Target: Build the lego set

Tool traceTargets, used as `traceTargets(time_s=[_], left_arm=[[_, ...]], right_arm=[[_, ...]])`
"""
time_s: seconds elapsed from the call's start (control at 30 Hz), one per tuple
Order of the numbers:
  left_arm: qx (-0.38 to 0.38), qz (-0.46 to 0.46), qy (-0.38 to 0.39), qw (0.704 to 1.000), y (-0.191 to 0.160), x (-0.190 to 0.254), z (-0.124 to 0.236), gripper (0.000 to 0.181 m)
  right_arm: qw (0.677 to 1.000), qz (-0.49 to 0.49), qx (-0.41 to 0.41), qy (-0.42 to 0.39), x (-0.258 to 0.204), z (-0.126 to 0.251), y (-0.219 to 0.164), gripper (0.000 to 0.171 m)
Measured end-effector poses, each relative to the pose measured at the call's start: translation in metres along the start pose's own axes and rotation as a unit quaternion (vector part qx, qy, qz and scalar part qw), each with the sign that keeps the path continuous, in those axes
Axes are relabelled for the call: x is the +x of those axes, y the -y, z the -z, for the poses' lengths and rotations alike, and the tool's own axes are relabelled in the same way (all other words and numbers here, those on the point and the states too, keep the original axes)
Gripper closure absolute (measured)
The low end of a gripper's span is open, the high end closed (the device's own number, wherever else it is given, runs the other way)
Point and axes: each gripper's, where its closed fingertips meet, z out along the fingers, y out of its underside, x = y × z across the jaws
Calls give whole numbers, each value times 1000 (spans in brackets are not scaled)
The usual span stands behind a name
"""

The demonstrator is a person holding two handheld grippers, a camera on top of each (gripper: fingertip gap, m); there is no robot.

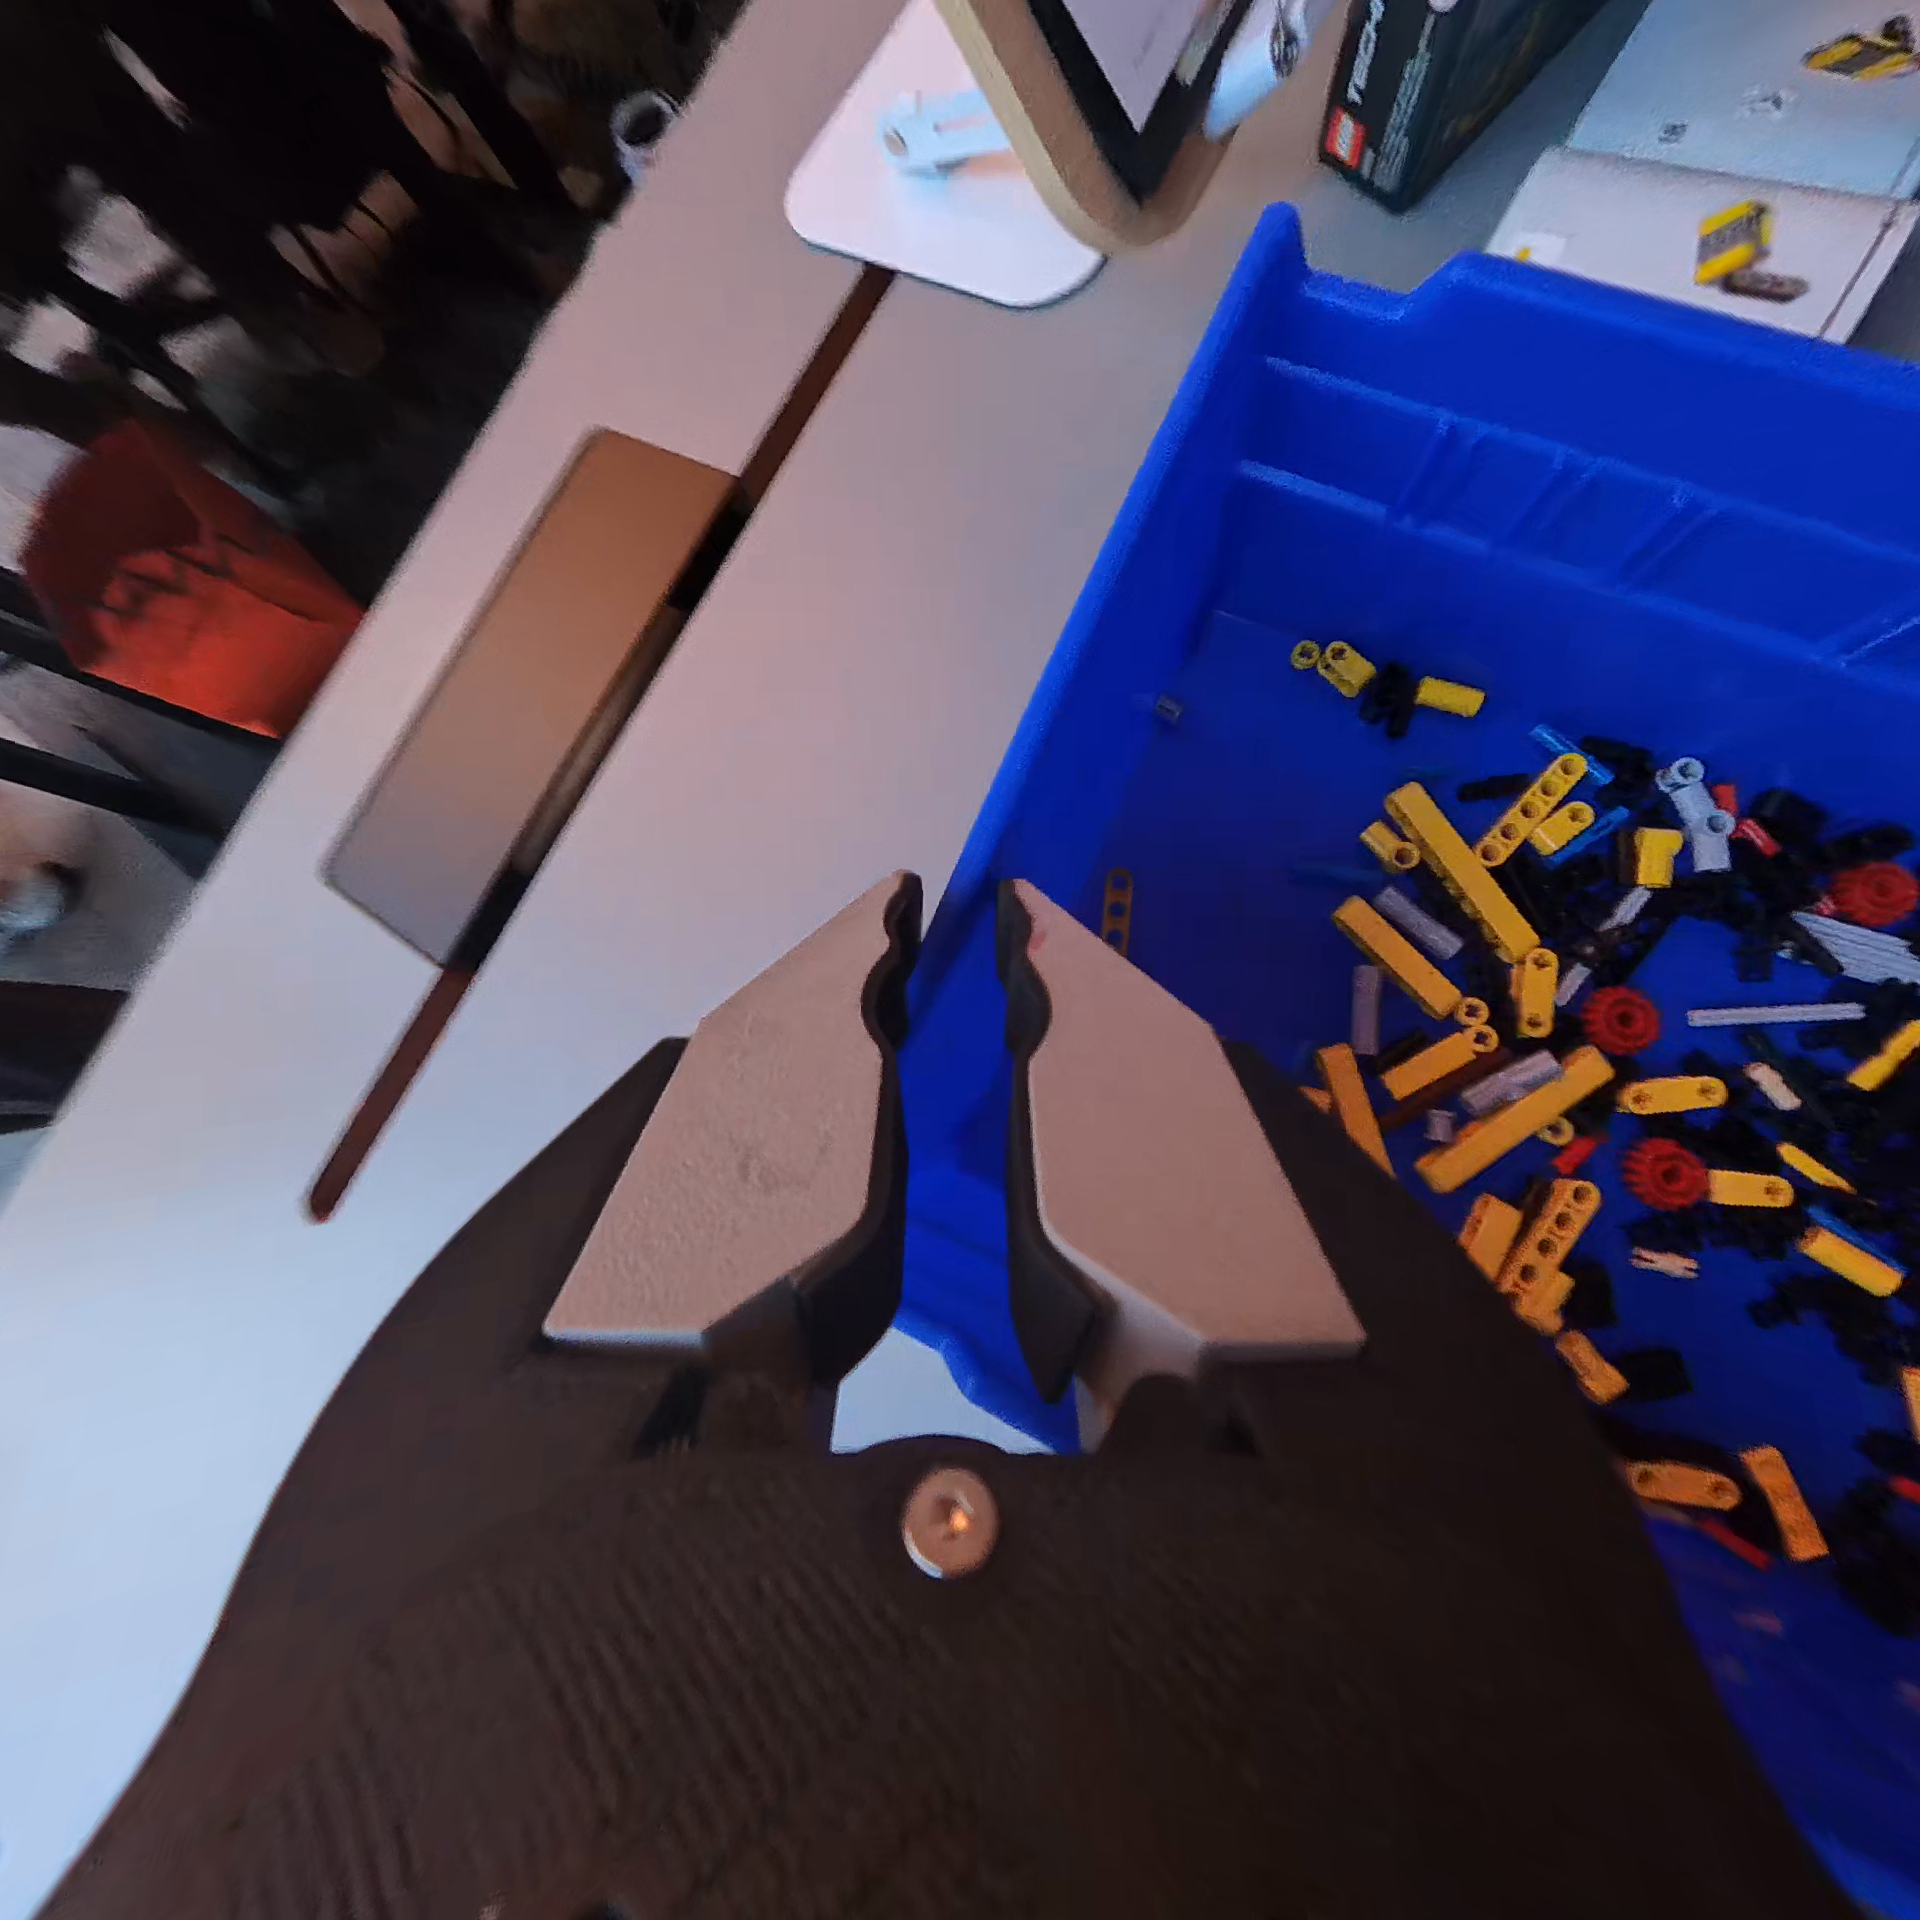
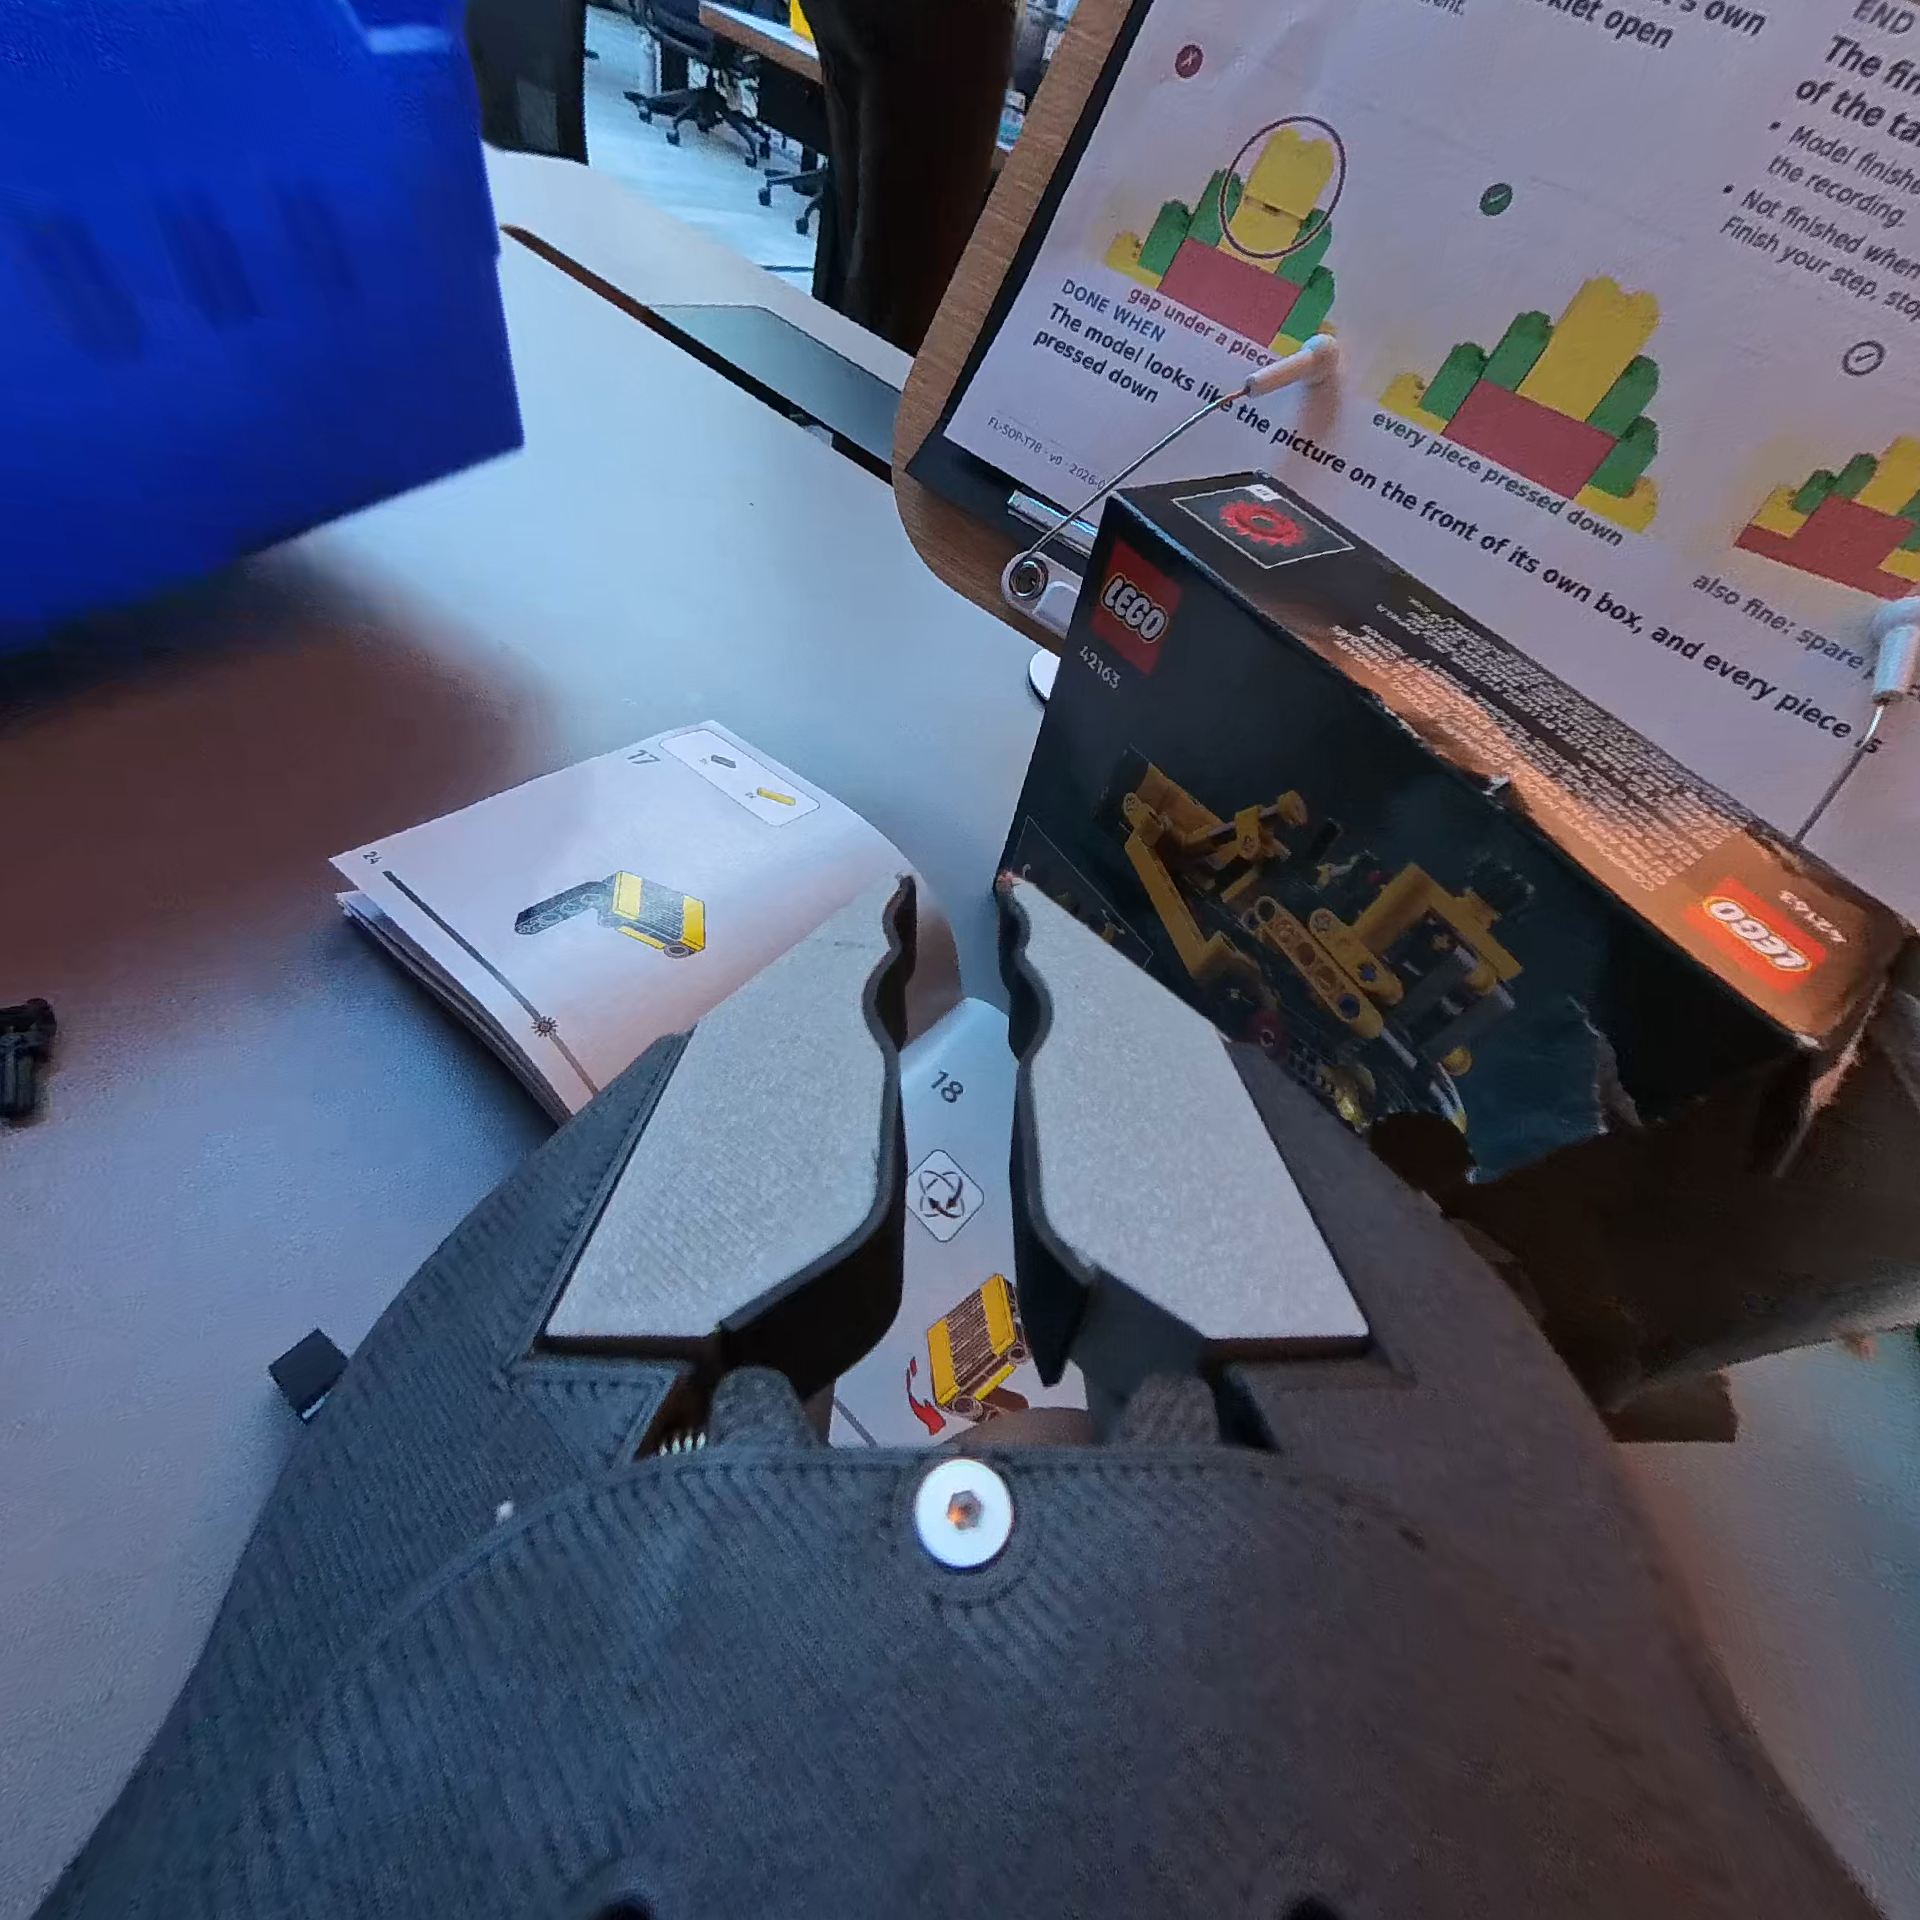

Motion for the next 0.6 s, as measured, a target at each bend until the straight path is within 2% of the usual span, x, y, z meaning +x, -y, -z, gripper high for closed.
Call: traceTargets(time_s=[0.1,0.17,0.3,0.43,0.6], left_arm=[[30,-15,55,998,14,-13,24,170],[40,-16,74,996,17,-20,28,169],[23,10,61,998,5,-23,14,169],[60,-22,61,996,27,-10,34,170],[61,-27,75,995,32,-8,47,171]], right_arm=[[1000,4,0,1,-1,0,0,159],[1000,2,-1,1,-1,-1,0,159],[1000,-1,2,-1,0,0,0,159],[1000,4,5,-3,0,2,2,160],[1000,4,0,3,-2,0,0,160]])
